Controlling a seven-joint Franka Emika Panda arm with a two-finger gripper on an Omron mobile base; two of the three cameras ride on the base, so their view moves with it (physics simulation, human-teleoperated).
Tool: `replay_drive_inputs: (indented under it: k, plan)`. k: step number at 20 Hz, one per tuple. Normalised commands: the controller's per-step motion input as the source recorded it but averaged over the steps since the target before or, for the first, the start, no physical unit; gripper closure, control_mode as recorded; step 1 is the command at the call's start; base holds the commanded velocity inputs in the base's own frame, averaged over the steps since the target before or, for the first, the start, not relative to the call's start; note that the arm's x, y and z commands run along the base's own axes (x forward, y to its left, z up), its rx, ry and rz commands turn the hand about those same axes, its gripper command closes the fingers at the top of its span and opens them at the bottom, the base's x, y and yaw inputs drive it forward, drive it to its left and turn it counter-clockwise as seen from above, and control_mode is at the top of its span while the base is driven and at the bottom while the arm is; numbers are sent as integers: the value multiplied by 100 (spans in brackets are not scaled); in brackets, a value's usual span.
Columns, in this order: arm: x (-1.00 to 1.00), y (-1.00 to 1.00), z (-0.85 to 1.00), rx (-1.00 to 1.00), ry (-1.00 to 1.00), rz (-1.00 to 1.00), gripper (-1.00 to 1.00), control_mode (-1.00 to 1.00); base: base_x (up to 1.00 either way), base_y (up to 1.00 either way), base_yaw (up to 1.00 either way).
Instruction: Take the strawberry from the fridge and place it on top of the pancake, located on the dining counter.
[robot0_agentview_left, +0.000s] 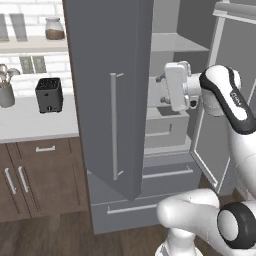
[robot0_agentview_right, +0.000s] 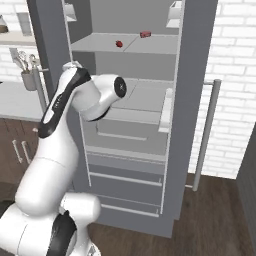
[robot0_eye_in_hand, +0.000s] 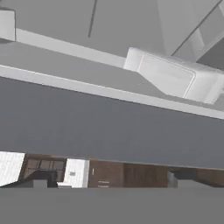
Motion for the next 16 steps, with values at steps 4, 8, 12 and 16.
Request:
replay_drive_inputs:
  k: [4, 8, 12, 16]
  plan:
    - [69, 0, -5, 8, 7, 7, -100, -100, 0, 0, 0]
    - [68, 0, -4, 8, 4, 1, -100, -100, 0, 0, 0]
    - [71, 1, -17, 4, 6, 3, -100, -100, 0, 0, 0]
    - [54, 15, -10, 2, 3, 3, -100, -100, 0, 0, 0]
